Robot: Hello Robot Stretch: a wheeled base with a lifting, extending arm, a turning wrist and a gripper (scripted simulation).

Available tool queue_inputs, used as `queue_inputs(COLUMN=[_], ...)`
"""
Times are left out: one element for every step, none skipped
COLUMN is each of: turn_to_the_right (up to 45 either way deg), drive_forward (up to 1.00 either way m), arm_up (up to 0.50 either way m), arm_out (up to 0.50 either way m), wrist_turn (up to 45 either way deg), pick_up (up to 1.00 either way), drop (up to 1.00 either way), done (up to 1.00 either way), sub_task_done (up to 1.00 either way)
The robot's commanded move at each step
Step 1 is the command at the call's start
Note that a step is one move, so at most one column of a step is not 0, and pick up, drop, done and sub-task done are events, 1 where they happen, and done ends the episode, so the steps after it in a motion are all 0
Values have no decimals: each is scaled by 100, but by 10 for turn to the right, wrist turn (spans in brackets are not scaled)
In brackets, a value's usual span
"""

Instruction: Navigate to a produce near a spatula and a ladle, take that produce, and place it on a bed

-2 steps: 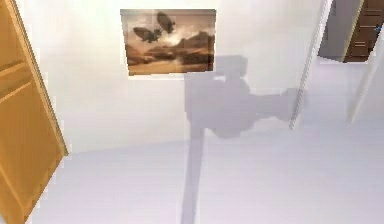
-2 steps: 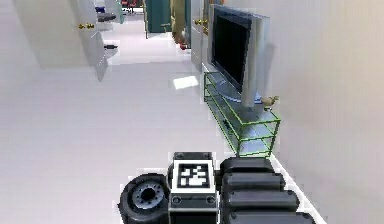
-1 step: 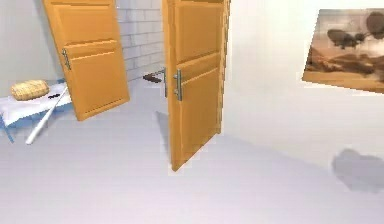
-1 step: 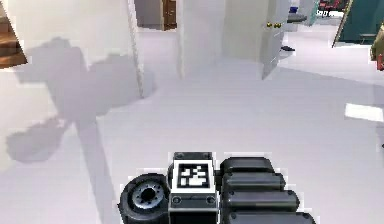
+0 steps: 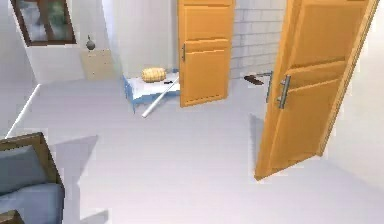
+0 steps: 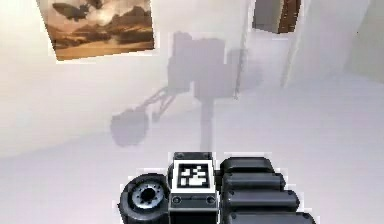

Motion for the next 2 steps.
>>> queue_inputs(turn_to_the_right=[0,-30], drive_forward=[100,0], arm_up=[0,0], arm_out=[0,0], wrist_turn=[0,0], pick_up=[0,0], drop=[0,0], done=[0,0], sub_task_done=[0,0])
